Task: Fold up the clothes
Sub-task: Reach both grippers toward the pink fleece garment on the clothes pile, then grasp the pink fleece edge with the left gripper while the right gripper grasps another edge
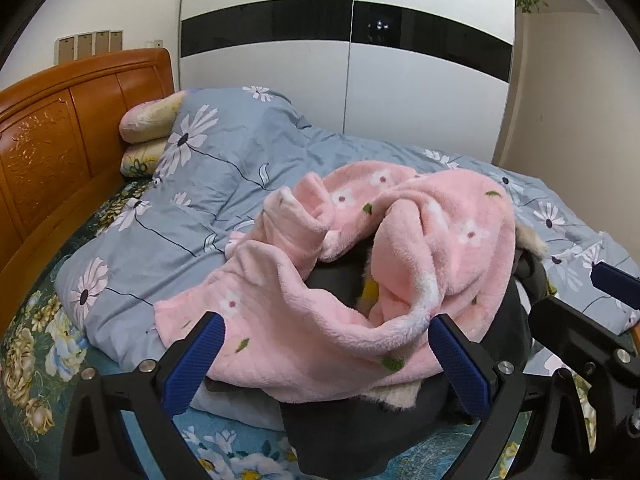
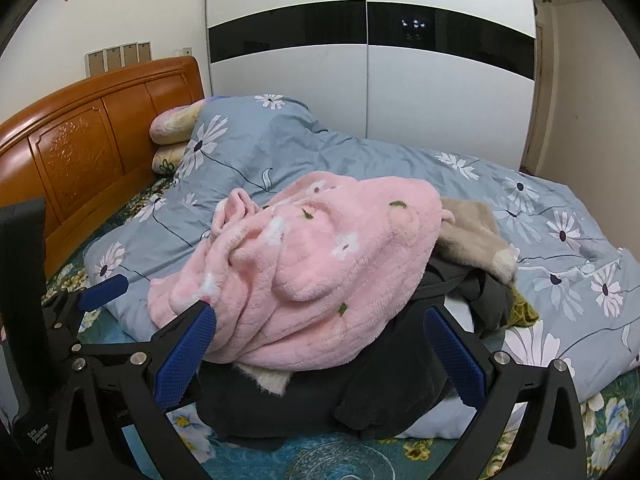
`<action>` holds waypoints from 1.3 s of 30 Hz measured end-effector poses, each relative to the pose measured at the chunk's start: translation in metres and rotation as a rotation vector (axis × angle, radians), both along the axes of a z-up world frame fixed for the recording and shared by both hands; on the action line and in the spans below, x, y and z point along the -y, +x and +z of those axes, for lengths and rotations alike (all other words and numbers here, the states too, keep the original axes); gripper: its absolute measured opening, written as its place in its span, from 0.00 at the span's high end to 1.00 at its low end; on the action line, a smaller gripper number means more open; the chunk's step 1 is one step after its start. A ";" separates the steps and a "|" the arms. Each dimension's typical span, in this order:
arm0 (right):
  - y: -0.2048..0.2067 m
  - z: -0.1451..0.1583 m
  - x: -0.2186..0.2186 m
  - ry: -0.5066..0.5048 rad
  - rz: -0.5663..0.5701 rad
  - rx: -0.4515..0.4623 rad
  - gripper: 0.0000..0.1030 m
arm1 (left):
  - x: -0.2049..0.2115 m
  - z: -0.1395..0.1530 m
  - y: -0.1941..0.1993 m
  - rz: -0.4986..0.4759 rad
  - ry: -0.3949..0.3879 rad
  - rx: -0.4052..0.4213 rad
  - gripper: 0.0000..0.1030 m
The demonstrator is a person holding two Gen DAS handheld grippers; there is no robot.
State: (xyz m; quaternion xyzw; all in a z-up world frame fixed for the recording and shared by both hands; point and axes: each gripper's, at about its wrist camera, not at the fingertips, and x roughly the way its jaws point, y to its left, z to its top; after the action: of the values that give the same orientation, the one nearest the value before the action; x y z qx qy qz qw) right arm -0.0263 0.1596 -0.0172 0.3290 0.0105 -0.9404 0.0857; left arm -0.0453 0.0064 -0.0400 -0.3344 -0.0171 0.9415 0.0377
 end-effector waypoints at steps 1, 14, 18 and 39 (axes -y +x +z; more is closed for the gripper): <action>-0.001 -0.002 -0.001 -0.001 0.002 0.002 0.00 | -0.001 -0.002 -0.001 -0.003 0.003 0.009 0.00; 0.031 -0.025 -0.076 -0.078 -0.061 0.062 0.03 | -0.027 -0.007 -0.031 -0.062 -0.048 0.097 0.46; 0.049 -0.032 -0.098 -0.083 -0.095 0.087 0.03 | -0.032 -0.006 -0.033 -0.067 -0.028 0.109 0.88; 0.165 -0.011 -0.097 -0.183 -0.129 0.047 0.03 | 0.094 0.162 0.131 -0.282 0.245 -0.247 0.95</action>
State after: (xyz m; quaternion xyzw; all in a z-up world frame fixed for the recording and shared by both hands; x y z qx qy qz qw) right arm 0.1387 0.2568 -0.0285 0.3419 -0.0987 -0.9329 0.0547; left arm 0.0862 -0.0877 0.1224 -0.2084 -0.0798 0.9516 0.2112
